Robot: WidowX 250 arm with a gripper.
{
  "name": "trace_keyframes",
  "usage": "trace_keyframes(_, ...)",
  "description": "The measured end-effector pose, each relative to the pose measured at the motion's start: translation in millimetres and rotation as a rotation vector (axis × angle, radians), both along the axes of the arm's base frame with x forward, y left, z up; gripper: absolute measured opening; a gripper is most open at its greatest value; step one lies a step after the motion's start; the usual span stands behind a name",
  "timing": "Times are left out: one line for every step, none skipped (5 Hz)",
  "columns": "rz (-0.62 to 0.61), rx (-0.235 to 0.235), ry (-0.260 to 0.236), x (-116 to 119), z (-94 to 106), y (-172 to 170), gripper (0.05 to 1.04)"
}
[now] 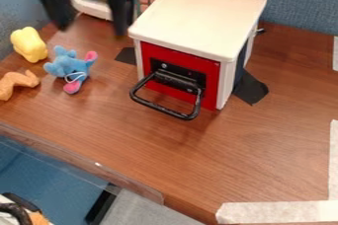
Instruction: Open the drawer
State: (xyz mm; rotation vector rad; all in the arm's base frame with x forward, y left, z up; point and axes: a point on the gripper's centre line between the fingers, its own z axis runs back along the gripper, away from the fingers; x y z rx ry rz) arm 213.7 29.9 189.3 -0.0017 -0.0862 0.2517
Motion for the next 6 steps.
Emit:
trace_keyframes(0.144,-0.004,-0.054,1,-16.6,-13,1.0)
trace_keyframes(0.301,0.012,-0.152,2,-26.2,-20,1.0)
trace_keyframes(0.445,0.036,-0.216,8,-33.7,-21,1.0)
trace_keyframes(0.644,0.045,-0.213,12,-46.0,-17,1.0)
trace_keyframes(0.833,-0.003,-0.252,12,-55.4,-12,1.0)
trace_keyframes(1.005,-0.062,-0.285,14,-66.3,-10,1.0)
